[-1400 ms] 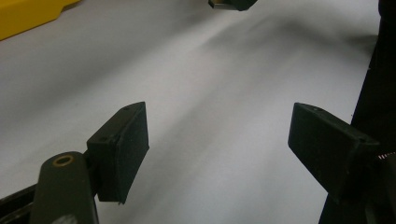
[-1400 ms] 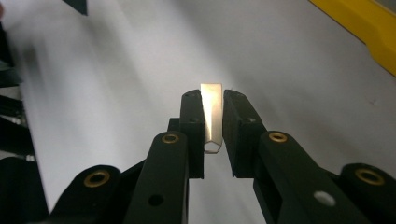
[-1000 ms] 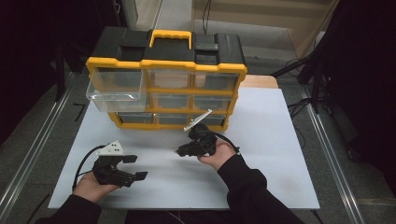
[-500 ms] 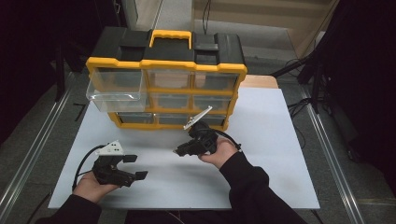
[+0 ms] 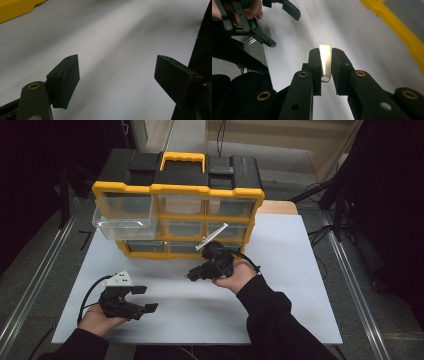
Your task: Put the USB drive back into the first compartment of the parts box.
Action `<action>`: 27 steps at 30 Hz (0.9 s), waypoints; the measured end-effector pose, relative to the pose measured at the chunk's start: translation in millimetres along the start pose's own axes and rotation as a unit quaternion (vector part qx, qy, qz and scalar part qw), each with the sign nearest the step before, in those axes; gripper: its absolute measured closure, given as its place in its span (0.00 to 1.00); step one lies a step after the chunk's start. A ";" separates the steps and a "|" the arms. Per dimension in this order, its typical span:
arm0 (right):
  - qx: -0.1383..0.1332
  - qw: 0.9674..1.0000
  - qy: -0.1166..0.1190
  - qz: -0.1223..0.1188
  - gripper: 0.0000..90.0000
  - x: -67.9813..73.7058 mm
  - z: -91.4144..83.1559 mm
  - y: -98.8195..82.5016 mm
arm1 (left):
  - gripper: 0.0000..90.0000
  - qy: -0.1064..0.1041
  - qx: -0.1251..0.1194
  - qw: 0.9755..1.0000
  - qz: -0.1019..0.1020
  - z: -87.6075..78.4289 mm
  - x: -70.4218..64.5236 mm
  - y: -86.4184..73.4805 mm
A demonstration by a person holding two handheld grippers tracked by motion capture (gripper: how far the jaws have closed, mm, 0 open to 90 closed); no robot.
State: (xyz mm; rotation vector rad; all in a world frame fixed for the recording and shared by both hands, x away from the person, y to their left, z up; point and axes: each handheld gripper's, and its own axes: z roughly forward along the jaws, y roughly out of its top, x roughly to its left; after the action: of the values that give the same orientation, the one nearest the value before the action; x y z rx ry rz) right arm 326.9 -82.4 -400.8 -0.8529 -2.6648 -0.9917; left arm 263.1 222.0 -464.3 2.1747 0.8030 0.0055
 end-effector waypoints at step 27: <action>0.003 1.000 0.009 0.000 0.85 8.4 -42.0 36.4 | 0.24 0.000 0.002 1.000 -0.001 0.7 -0.1 0.0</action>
State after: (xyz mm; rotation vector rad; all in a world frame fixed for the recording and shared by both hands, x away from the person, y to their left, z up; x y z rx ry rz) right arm 339.3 -83.3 -345.9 -0.8380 -2.6522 -0.9877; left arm 263.2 221.5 -464.7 2.1771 0.8064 0.0022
